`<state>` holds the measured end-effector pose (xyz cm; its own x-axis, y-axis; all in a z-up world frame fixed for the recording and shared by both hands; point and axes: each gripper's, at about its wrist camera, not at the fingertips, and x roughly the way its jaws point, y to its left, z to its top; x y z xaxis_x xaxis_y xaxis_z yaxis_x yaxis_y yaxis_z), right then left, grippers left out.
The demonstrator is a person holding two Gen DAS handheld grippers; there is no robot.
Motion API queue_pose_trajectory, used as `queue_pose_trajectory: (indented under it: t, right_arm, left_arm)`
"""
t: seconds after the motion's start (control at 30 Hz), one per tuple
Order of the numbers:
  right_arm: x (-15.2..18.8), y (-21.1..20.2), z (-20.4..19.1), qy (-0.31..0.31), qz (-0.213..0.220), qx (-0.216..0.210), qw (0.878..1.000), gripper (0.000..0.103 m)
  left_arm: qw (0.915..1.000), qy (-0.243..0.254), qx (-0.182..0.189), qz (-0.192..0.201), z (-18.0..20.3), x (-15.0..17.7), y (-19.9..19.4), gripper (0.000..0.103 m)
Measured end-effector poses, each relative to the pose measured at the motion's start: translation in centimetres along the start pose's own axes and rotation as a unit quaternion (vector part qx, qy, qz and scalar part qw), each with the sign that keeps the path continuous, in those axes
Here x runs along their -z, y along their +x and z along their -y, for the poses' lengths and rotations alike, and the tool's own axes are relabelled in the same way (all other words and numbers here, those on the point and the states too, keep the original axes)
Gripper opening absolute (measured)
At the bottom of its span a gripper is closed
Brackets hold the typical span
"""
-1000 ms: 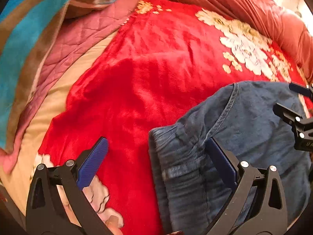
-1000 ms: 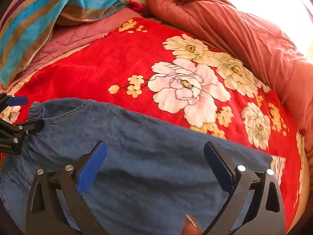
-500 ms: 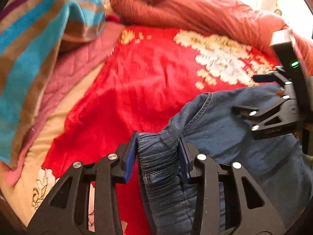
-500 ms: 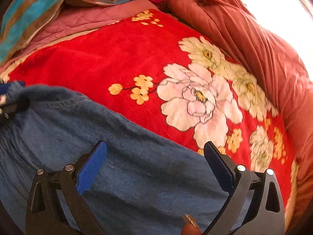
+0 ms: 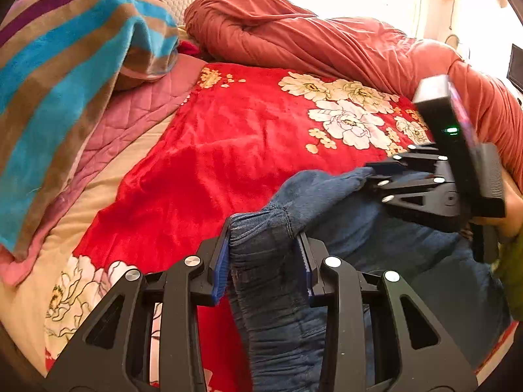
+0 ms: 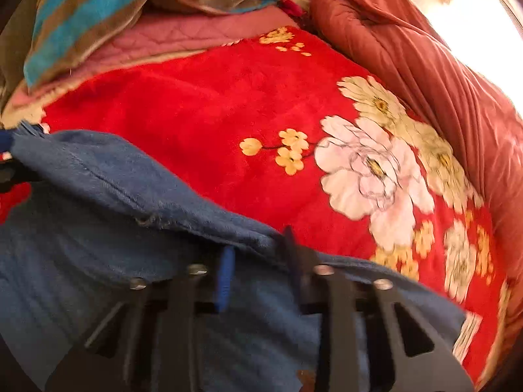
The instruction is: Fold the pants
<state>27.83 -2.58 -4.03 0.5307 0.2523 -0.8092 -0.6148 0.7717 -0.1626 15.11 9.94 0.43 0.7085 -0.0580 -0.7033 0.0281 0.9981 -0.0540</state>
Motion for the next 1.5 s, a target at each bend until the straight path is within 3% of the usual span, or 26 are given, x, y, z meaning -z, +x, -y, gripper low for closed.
queue_pose_trajectory:
  t: [0.33,0.6,0.83,1.1,1.2,1.4,1.5]
  right_arm:
    - [5.9,-12.1,-1.4,0.074,0.111,-0.049,0.99,0.011]
    - [11.5,-18.1,-5.5,0.061,0.121,-0.084,0.987,0.009]
    - [16.0,-18.8,-9.7,0.051,0.079,-0.118,0.989,0.009]
    - [18.0,-17.5,-12.9,0.032,0.051,-0.129,0.99,0.009]
    - [18.5,-16.5,-12.8,0.046,0.039,-0.134,0.989,0.009]
    - [18.6,-16.4,-12.7,0.052,0.041,-0.14,0.988,0.009]
    - [18.4,-16.2,-12.7,0.054,0.038,-0.145,0.987,0.011]
  left_arm:
    - [0.9993,0.005,0.028,0.026,0.1,1.0,-3.9,0.026]
    - [0.9979,0.035,0.051,0.019,1.2,4.7,-8.4,0.027]
    - [0.9968,0.058,0.054,-0.013,1.5,7.7,-9.7,0.028]
    - [0.9961,0.069,0.033,-0.045,1.7,9.7,-10.2,0.03]
    - [0.9964,0.047,0.036,-0.061,0.6,10.4,-10.5,0.033]
    - [0.9988,0.004,0.025,-0.041,-2.0,10.7,-13.8,0.033]
    - [0.9977,-0.02,0.062,-0.019,-1.7,9.9,-15.7,0.033]
